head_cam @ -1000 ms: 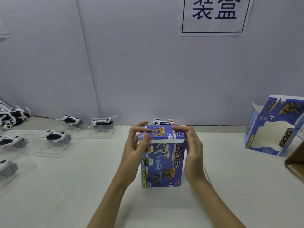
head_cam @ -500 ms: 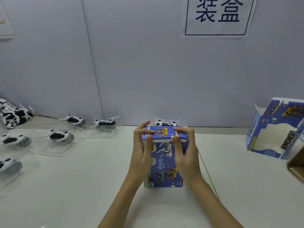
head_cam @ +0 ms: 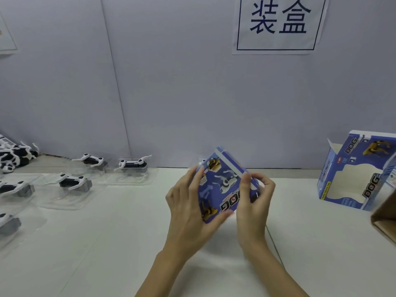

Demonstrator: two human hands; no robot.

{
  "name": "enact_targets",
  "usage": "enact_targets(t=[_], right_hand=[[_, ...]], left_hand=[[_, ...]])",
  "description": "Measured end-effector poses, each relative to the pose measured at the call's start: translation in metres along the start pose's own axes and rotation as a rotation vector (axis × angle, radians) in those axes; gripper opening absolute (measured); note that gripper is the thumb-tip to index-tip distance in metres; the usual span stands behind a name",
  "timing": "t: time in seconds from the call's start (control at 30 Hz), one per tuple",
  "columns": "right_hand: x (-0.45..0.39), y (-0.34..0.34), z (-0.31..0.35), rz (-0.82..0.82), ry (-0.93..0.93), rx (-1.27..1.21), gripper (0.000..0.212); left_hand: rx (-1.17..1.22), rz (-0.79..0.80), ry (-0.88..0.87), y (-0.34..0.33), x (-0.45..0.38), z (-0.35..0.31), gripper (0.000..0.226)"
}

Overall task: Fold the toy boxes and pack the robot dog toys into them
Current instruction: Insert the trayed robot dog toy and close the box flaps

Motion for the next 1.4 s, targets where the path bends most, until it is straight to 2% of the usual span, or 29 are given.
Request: enact_targets(t=[0.1, 0.27, 0.43, 0.53, 0.63, 0.8, 1.4], right_hand=[[-0.001, -0.006, -0.012, 0.085, -0.138, -0.020, 0.044], [-0.004, -0.021, -0.011, 0.288, -0.149, 0.060, 0.041], [0.002, -0.030, -0.011, 0.490, -0.157, 0.128, 0.035], [0.002, -0.029, -0.008, 0.467, -0.090, 0.194, 0.036], [0.002, -0.026, -0.002, 0.407, -0.011, 0.241, 0.032], [0.009, -0.038, 0.007, 0.472, 0.086, 0.269, 0.045], [0.009, -0.039, 0.001, 0.511, 0.037, 0.238, 0.043]], left_hand=[[-0.155, 0.040, -0.052, -0.005, -0.001, -0.006, 0.112], [-0.049, 0.119, -0.052, 0.012, -0.009, 0.018, 0.121], [-0.063, 0.219, -0.144, 0.013, -0.012, 0.026, 0.121], [-0.082, 0.267, -0.194, 0.005, -0.008, 0.016, 0.121], [-0.160, 0.229, -0.206, 0.002, -0.006, 0.004, 0.122], [-0.241, 0.168, -0.182, 0.001, -0.006, -0.007, 0.123], [-0.295, 0.150, -0.182, 0.004, -0.008, -0.012, 0.117]])
Point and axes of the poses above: each hand's wrist, its own x-axis away from the middle knuckle, its own y-axis out of the back of the hand, z = x × y, the point moved 9 cm from there along -x, towards the middle knuckle, and after that the axes turned 6 degrees about -z, right-handed, at the moved point
